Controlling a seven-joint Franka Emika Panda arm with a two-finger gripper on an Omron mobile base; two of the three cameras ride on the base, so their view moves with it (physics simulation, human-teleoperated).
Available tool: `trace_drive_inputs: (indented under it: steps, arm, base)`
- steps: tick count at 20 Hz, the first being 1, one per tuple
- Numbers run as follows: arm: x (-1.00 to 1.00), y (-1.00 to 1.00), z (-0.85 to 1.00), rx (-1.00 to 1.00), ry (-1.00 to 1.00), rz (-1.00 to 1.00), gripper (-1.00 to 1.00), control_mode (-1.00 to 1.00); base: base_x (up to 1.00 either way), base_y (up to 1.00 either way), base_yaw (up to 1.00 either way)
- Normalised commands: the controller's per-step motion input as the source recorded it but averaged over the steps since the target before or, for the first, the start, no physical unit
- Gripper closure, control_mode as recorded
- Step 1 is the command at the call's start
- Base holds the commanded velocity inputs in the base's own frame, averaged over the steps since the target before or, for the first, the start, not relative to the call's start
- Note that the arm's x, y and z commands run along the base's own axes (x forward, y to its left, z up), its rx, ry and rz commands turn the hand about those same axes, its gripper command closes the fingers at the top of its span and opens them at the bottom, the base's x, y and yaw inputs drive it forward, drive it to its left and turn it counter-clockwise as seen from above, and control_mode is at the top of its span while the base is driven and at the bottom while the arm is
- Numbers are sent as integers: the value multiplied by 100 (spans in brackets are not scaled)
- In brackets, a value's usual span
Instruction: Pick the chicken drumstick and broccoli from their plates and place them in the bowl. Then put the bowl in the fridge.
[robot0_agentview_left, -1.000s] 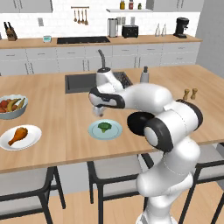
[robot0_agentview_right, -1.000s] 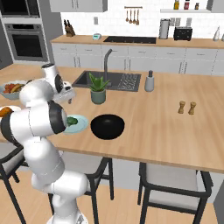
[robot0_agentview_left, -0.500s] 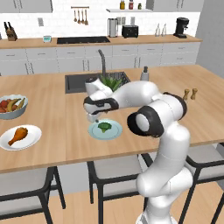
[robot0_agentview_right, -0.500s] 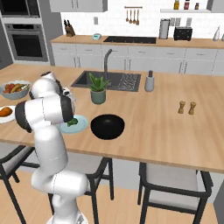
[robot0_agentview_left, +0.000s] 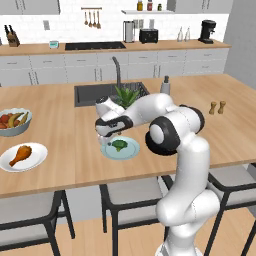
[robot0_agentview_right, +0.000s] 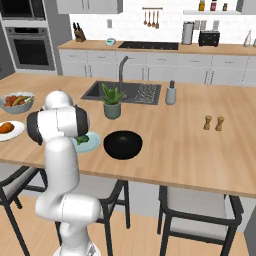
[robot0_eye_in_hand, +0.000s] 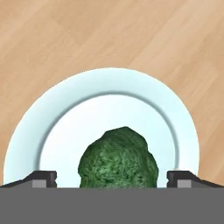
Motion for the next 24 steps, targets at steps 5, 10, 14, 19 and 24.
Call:
trace_drive_inputs:
  steps: [5,10,14,19,24]
  arm:
    - [0,-10,-13,0,-1,0,-100,-100]
    - [0,-27,-9,0,-6,0,-100,-100]
    - [-7,-9,-20,0,-2,0,-100,-100]
    - [-1,0,-23,0,0,0,-100,-100]
    - [0,-1,-6,0,0,0,-100,-100]
  base:
    - [0,0,0]
    - [0,0,0]
    - [0,0,0]
    - [0,0,0]
    - [0,0,0]
